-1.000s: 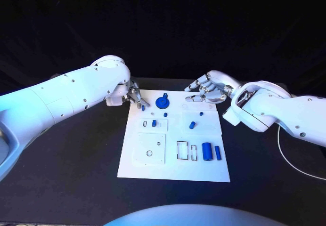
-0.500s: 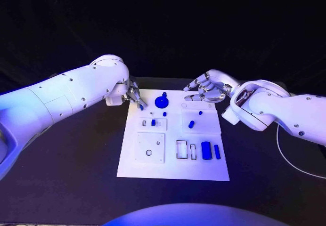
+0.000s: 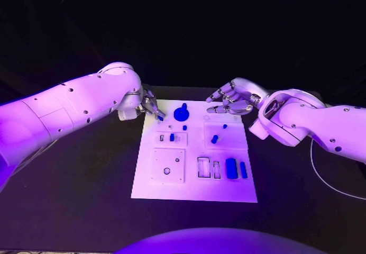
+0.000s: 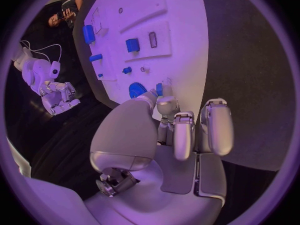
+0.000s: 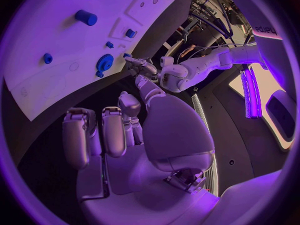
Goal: Assemble the parts on the task board
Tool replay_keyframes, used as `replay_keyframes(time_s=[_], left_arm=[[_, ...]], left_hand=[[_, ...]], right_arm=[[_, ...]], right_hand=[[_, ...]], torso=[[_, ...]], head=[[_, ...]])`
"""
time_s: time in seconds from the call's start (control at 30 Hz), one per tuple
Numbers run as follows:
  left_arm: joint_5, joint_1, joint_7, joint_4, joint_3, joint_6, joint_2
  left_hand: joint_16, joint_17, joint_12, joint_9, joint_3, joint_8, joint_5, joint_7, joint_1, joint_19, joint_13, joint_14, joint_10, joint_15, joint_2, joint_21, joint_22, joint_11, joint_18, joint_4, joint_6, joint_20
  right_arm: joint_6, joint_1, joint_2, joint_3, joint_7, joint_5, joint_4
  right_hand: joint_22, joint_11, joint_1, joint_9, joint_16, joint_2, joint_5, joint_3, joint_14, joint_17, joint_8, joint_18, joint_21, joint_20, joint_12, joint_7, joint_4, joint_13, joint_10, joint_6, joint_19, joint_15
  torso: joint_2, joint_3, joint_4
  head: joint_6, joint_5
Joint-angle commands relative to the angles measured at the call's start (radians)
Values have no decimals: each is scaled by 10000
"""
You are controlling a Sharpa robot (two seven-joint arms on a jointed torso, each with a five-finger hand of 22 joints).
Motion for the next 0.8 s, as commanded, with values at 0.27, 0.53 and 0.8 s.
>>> replay_keyframes(time_s=[0.27, 0.53, 0.8], left_arm=[[527, -26, 685, 1921, -64, -1503, -1167], [-139, -316, 940, 3245, -145, -2057, -1959], [-961, -579, 1159, 3960, -177, -1755, -2391]], left_hand=[[31, 2635, -147, 200, 2589, 217, -49, -14, -546, 114, -175, 1070, 123, -6, -807, -45, 1115, 13, 110, -1470, -1, -9], [31, 2635, -109, 219, 2780, 245, -61, -30, -631, 165, -150, 1070, 193, -17, -929, 45, 1197, -2, 86, -1541, 31, -17], [31, 2635, -73, 223, 2885, 252, -69, -44, -662, 185, -118, 1070, 247, -25, -1032, 76, 1228, -13, 77, -1598, 54, -25]], right_arm=[[144, -8, -19, -10, -12, -69, 8], [110, -20, -23, -19, 31, -179, -3], [111, -34, -5, -23, 48, -172, -9]], right_hand=[[306, 7, -24, 7, -39, 122, 72, -31, 540, 342, -15, 78, -53, -1, -38, 25, 37, -12, -77, 19, -79, 68], [304, 8, -28, 7, -44, 125, 76, -33, 539, 338, -15, 78, -54, -1, -41, 26, 42, -15, -80, 19, -80, 68], [304, 8, -28, 7, -44, 125, 76, -33, 539, 338, -15, 78, -54, -1, -41, 26, 42, -15, -80, 19, -80, 68]], torso=[[5, -16, 6], [-43, -23, 57], [-45, -38, 50]], head=[[32, 43], [-15, 90], [-45, 136]])
